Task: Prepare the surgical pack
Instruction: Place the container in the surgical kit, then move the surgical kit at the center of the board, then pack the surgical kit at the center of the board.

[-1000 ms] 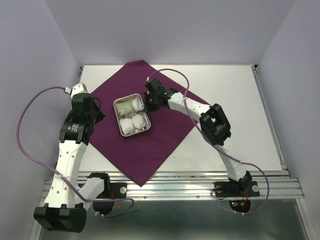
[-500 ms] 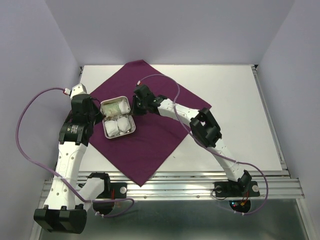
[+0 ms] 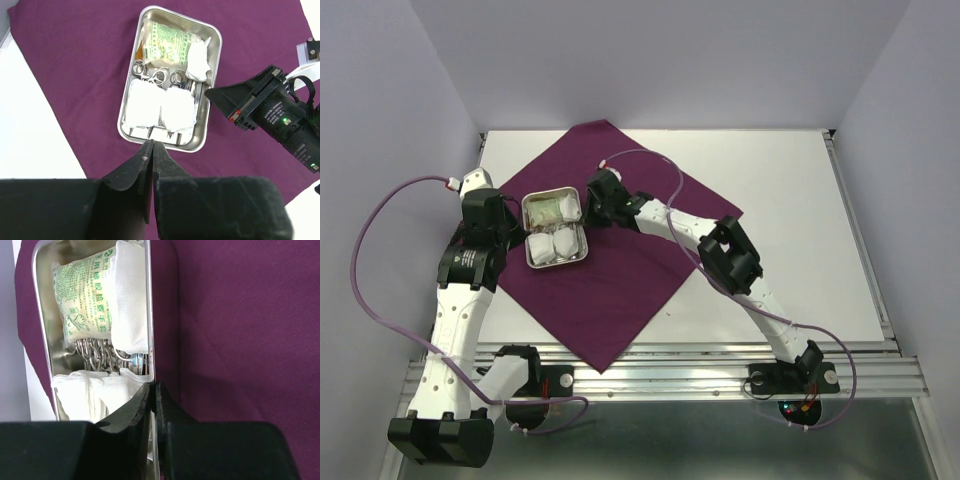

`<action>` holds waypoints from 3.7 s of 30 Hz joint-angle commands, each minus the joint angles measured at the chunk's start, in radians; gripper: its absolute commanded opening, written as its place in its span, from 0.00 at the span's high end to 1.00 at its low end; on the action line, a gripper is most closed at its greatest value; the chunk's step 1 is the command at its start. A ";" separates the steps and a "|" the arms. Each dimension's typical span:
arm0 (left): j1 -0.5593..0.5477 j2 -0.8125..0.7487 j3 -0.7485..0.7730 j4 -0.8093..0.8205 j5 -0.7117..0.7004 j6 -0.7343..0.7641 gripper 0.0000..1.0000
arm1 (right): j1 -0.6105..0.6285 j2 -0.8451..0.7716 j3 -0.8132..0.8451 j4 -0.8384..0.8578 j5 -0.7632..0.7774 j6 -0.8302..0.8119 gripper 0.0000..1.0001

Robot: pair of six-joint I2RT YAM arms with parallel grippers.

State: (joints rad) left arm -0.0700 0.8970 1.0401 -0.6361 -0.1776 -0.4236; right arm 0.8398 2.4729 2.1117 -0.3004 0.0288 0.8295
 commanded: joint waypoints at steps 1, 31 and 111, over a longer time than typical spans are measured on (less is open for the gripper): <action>0.004 -0.021 0.009 0.006 -0.011 0.000 0.84 | -0.004 -0.043 -0.009 0.073 0.056 -0.001 0.99; 0.004 0.063 0.018 0.062 0.029 -0.001 0.84 | -0.519 -0.606 -0.711 -0.025 0.152 -0.254 0.25; 0.372 0.829 0.098 0.285 0.007 0.054 0.46 | -0.791 -0.832 -0.926 0.044 -0.259 -0.371 0.72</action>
State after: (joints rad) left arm 0.3046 1.7065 1.0763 -0.3809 -0.1753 -0.3840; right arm 0.0212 1.6684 1.1858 -0.3050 -0.1783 0.4583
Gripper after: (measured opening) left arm 0.541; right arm 0.269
